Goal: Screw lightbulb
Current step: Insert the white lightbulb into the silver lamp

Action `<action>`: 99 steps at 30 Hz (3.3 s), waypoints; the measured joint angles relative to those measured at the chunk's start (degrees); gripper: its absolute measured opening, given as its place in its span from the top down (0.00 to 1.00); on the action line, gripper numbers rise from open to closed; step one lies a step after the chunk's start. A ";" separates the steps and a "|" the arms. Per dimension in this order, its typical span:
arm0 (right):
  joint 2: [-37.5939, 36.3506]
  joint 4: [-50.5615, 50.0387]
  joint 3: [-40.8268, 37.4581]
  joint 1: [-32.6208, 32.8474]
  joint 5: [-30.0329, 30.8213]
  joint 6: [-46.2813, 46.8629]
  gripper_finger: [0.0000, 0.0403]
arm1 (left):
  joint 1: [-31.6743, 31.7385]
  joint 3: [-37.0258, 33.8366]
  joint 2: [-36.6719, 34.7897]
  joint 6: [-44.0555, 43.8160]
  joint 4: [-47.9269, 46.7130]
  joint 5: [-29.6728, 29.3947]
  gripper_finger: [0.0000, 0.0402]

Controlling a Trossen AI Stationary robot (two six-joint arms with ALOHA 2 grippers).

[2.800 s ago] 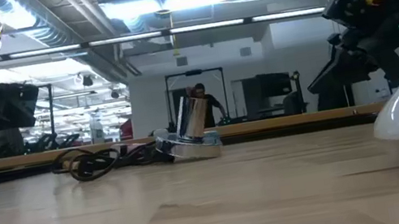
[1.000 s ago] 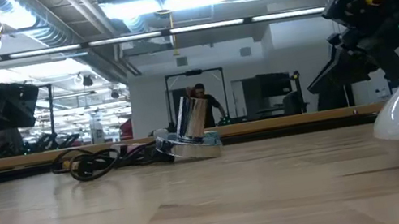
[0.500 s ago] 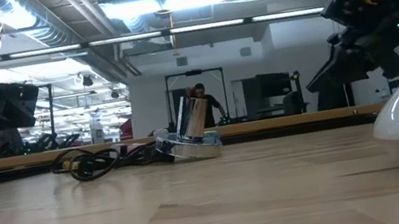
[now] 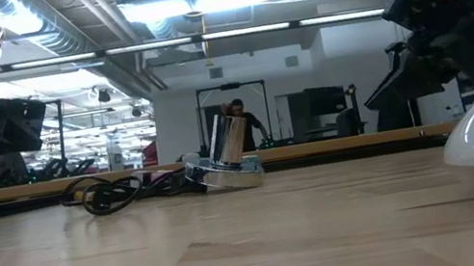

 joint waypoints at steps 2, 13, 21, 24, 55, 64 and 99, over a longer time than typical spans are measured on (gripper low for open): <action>-0.01 0.19 0.66 0.00 -0.34 -0.01 0.78 | 0.01 0.00 0.01 -0.01 0.00 -0.02 0.64; -0.01 0.36 14.46 0.10 -21.11 -4.75 0.53 | 0.00 0.02 0.01 -0.01 0.01 0.00 0.64; -0.01 -2.37 25.14 8.91 -32.36 -5.17 0.52 | 0.00 0.02 0.01 -0.01 -0.01 0.00 0.64; -0.01 -7.71 27.95 13.73 -26.94 -3.81 0.52 | 0.01 0.02 0.01 -0.01 0.01 -0.01 0.64; 9.28 -17.40 29.74 37.54 -5.69 50.72 0.52 | 0.01 0.02 0.00 -0.01 -0.01 -0.02 0.64; 9.26 -17.82 29.74 37.50 -5.69 50.74 0.52 | 0.17 0.02 0.01 4.70 0.02 -0.46 0.64; 24.14 -15.26 29.74 37.50 -5.35 50.25 0.52 | 1.04 0.00 0.25 -22.18 23.42 -4.39 0.64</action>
